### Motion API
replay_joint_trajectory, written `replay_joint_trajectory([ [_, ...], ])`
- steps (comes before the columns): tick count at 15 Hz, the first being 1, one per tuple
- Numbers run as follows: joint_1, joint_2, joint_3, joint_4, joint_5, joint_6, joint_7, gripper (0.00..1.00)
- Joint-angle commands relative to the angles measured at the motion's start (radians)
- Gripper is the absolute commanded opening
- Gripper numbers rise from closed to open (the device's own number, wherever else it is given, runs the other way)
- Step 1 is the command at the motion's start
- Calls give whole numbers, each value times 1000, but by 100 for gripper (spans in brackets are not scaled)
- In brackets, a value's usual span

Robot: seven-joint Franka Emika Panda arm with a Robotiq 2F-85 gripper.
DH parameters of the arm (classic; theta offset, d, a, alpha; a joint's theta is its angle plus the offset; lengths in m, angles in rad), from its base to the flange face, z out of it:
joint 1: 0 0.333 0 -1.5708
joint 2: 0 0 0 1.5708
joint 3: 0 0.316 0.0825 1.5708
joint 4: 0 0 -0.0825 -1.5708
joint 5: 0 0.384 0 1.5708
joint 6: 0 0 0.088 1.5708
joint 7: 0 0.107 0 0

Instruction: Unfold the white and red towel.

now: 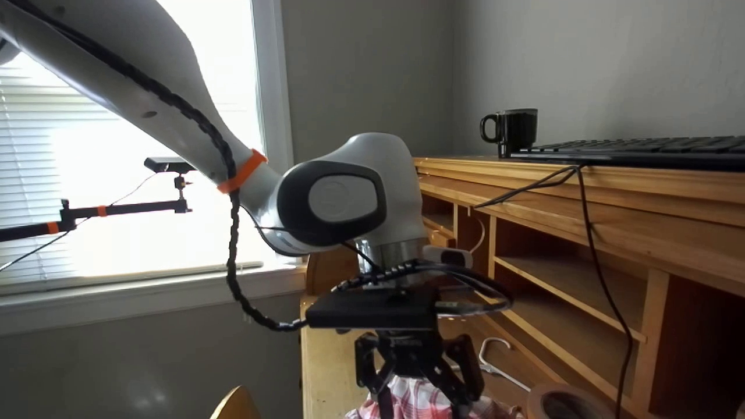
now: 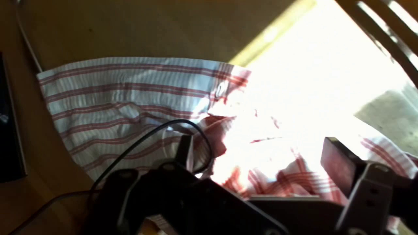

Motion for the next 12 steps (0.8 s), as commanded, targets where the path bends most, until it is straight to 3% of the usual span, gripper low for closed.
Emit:
replay_joint_trajectory([
  [1, -10, -143, 49, -140, 140, -48, 48, 100],
  [5, 5, -191, 82, -235, 260, 65, 59, 100],
  [7, 18, -196, 97, -285, 267, 200, 46, 100],
  [9, 33, -192, 106, -329, 227, 347, 37, 100],
  [12, 57, -173, 86, -372, 74, 500, 27, 100],
])
